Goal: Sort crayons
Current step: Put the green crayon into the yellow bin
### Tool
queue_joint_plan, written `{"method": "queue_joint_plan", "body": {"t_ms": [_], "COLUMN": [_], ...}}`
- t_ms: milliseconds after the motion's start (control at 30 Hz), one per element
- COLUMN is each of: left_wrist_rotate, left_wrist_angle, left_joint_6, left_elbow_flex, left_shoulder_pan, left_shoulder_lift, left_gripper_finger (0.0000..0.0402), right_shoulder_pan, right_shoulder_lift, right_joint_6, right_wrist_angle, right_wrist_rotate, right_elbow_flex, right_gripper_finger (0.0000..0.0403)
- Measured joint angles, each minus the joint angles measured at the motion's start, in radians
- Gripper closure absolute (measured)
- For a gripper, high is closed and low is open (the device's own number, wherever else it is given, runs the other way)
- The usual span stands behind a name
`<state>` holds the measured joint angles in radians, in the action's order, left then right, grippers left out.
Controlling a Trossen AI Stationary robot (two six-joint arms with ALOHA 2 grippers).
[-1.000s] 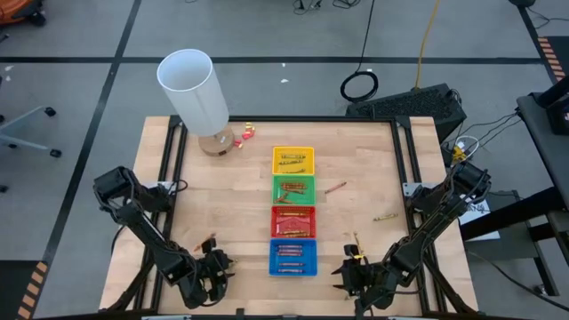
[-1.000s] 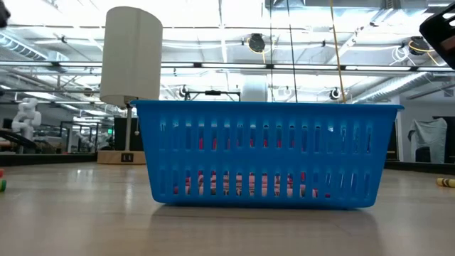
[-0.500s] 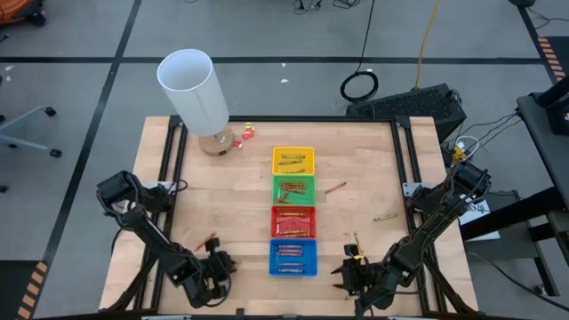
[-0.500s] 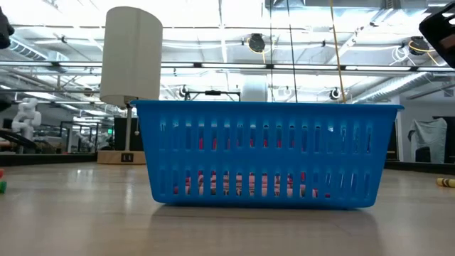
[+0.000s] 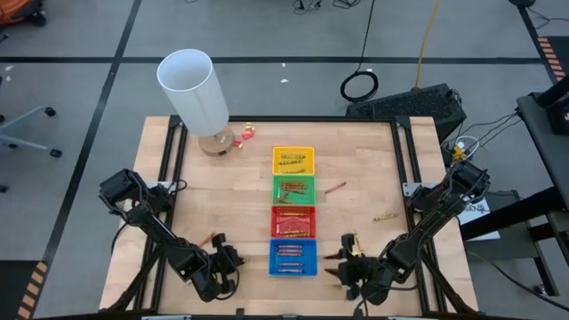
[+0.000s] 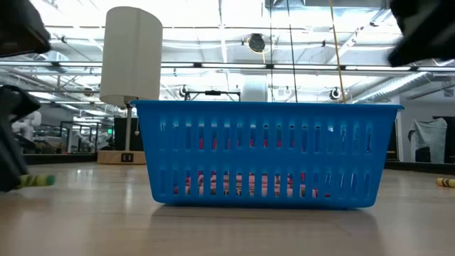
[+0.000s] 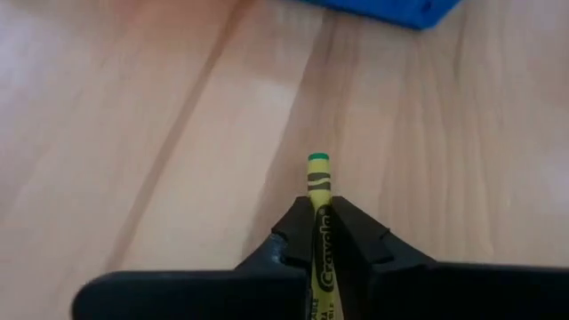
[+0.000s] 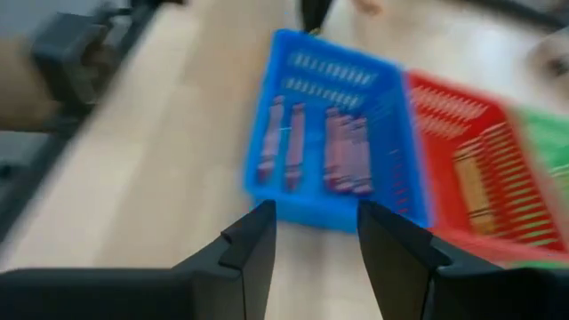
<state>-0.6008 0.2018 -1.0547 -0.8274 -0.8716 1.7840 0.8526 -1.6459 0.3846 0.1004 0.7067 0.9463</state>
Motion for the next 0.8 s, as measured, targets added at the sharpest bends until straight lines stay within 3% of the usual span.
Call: {"method": "queue_joint_plan", "body": {"t_ms": [200,400,567,800], "left_wrist_rotate": [-0.003,-0.064,-0.131,-0.161], "left_wrist_angle": [0.002,-0.003,-0.033,-0.196], "left_joint_6": [0.156,0.407,0.708,1.110], "left_elbow_flex": [0.000,0.000,-0.001,-0.001], "left_shoulder_pan": [0.047,0.107,0.165,0.275], "left_shoulder_lift": [-0.096,-0.282,-0.435,-0.540], "left_gripper_finger": [0.0381,0.0380,0.0380,0.0380], "right_shoulder_pan": [-0.026,-0.067,-0.110,-0.221], "right_shoulder_lift": [0.017,0.123,0.214,0.269], "right_joint_6": [-0.213,-0.413,-0.534,-0.581], "right_wrist_angle": [-0.011,-0.015,0.021,0.113], "right_wrist_rotate": [0.158,0.158,0.149,0.032], "right_elbow_flex": [0.000,0.009,0.010,0.010], "right_gripper_finger": [0.0259,0.0259,0.0259,0.0259]}}
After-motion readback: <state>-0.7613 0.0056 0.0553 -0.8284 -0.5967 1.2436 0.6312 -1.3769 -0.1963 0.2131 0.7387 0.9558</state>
